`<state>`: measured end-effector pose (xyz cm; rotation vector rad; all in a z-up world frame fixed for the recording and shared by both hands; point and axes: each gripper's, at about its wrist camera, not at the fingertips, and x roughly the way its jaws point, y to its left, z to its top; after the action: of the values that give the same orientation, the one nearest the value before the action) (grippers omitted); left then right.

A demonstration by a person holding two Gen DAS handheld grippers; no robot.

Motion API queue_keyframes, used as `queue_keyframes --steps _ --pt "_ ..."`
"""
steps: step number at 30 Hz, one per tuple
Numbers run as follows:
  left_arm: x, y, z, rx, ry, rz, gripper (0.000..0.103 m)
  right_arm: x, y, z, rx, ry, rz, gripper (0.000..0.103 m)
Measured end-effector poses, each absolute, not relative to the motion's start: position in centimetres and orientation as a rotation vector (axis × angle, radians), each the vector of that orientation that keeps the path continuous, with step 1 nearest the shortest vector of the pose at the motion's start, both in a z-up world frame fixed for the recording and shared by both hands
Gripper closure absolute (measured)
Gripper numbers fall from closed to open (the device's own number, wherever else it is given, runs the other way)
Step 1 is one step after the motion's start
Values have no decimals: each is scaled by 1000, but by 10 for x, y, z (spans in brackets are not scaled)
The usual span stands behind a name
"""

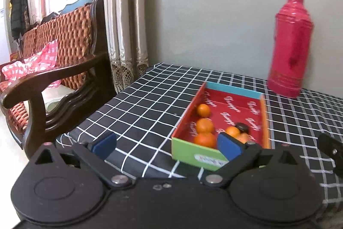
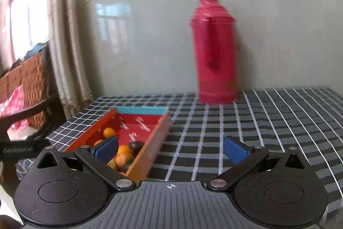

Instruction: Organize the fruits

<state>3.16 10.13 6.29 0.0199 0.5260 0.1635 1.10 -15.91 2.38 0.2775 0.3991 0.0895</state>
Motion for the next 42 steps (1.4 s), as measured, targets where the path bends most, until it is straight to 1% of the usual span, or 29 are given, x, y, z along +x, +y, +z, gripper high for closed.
queue_keyframes --steps 3,7,11,18,42 --pt "4 98 74 39 503 135 6 -16 -169 34 337 423 46 0" --pt "-23 94 87 46 460 111 6 -45 -173 53 348 404 16 0" --pt "-40 91 97 56 424 94 6 -69 -173 70 339 362 3 0" --pt "-62 89 107 57 383 95 6 -94 -174 79 343 327 9 0" --pt "-58 87 102 57 389 80 6 -94 -168 76 336 324 34 0"
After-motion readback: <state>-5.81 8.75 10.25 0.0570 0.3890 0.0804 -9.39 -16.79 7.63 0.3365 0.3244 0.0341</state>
